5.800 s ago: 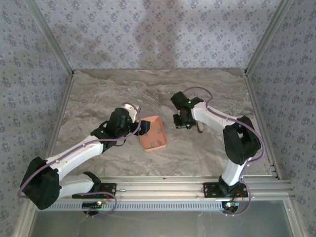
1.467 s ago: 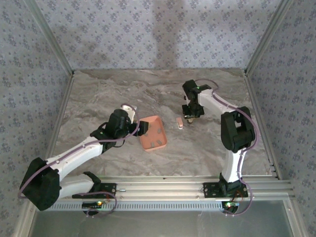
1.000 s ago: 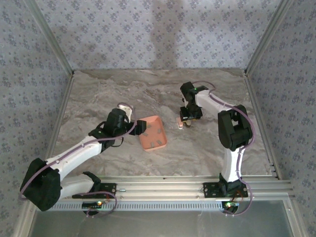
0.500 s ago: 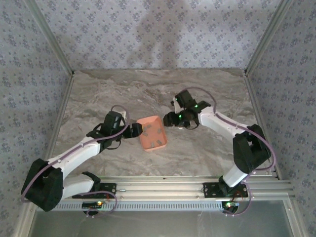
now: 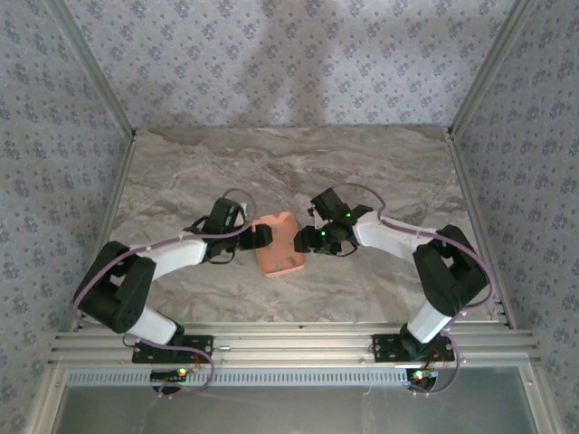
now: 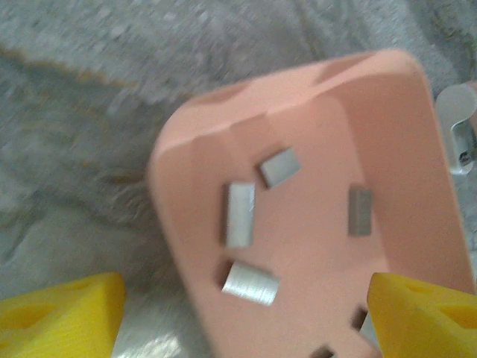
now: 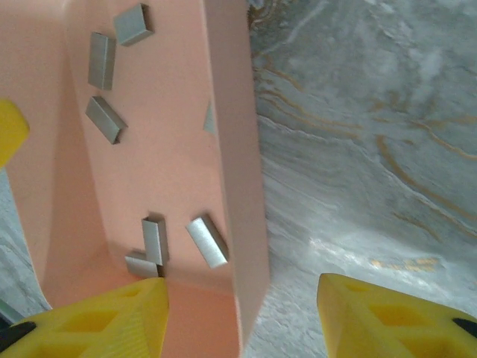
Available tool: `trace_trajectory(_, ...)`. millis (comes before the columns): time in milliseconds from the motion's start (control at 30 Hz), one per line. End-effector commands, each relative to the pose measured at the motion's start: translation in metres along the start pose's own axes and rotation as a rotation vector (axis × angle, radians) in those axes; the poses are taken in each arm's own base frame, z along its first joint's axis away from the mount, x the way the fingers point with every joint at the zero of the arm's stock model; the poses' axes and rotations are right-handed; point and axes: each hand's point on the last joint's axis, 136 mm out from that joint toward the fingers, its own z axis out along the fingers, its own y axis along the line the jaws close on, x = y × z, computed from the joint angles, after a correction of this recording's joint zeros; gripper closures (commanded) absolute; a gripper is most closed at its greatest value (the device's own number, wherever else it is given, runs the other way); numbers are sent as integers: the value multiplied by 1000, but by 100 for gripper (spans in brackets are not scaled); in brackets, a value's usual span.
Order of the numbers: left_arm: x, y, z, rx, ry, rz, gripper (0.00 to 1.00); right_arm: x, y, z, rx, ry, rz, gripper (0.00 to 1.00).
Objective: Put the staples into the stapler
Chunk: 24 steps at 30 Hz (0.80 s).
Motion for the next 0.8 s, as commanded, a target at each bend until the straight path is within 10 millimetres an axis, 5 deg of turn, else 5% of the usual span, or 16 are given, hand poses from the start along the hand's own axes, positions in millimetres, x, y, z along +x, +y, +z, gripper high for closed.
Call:
trace_trajectory(0,-21,-33,6,91,-27,68,16,0,-10,-20,40,-48,26,43)
trace_trajectory(233,-29,-54,26,124,4,109,16,0,-35,-46,87,-124,60,42)
trace_trajectory(400,-42,-58,17,95,-24,155,16,-16,-57,-74,126,-203,41,41)
trace_trajectory(567,-76,-51,-27,-40,-146,277,15,-55,-95,-124,210,-360,6,39)
trace_trajectory(633,-94,-44,-53,-115,-243,326,13,-74,-115,-153,305,-467,-37,29)
trace_trajectory(667,-103,-40,-67,-151,-300,348,13,-84,-128,-167,363,-530,-39,2)
trace_trajectory(767,-124,-21,-110,-271,-451,371,9,-103,-157,-203,456,-694,-24,0)
